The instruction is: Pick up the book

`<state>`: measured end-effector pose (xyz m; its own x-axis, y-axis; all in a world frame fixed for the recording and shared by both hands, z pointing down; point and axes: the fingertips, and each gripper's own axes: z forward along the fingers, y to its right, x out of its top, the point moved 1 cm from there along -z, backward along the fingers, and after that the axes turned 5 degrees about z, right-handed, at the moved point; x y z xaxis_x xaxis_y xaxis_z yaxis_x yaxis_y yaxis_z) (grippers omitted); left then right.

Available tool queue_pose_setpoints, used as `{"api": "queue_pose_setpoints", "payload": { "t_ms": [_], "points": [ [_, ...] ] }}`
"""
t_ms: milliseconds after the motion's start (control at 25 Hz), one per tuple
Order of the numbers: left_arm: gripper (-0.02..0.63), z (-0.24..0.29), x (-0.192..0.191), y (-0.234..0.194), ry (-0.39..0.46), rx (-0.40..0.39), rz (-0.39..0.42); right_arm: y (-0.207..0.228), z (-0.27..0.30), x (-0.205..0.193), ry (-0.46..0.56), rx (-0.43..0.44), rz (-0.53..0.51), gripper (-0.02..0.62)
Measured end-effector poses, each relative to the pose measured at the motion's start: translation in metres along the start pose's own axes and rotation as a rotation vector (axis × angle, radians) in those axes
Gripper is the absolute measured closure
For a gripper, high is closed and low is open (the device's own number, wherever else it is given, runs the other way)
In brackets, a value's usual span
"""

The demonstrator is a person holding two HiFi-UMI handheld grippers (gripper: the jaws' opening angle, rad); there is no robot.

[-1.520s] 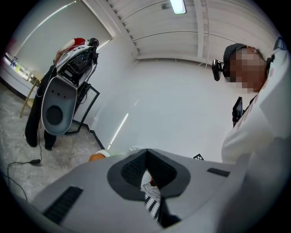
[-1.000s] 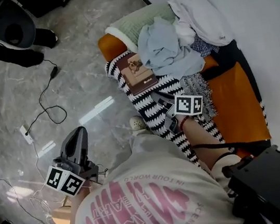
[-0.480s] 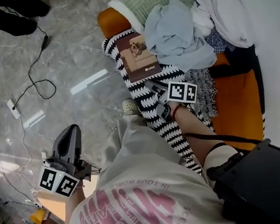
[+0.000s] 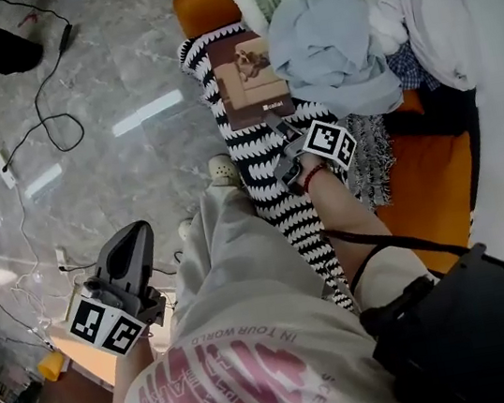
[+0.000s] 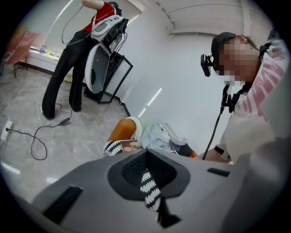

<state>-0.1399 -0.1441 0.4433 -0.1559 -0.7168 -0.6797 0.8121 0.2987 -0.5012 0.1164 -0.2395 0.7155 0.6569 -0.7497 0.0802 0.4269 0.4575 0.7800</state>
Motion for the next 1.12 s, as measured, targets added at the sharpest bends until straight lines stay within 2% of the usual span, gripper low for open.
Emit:
{"api": "queue_pose_setpoints", "payload": {
  "t_ms": [160,360,520,760,960,1120],
  "points": [
    [0.598,0.010,-0.006,0.008,-0.024,-0.021,-0.009,0.013,0.000,0.020,0.103,0.018,0.119,0.253],
    [0.598,0.009,-0.012,-0.002,-0.037,0.011,-0.046,0.019,0.005,0.033,0.141,0.055,0.183,0.242],
    [0.598,0.009,-0.014,-0.007,-0.045,0.021,-0.058,0.026,0.011,0.033,0.140,0.049,0.192,0.242],
    [0.598,0.014,-0.006,-0.006,-0.061,-0.010,-0.041,0.026,0.018,0.039,0.181,0.027,0.215,0.242],
    [0.598,0.015,-0.005,-0.005,-0.067,-0.022,-0.041,0.014,0.023,0.039,0.181,0.113,0.284,0.244],
    [0.598,0.010,-0.009,-0.007,-0.068,-0.014,-0.046,0.018,0.026,0.037,0.190,0.128,0.315,0.245]
  ]
}}
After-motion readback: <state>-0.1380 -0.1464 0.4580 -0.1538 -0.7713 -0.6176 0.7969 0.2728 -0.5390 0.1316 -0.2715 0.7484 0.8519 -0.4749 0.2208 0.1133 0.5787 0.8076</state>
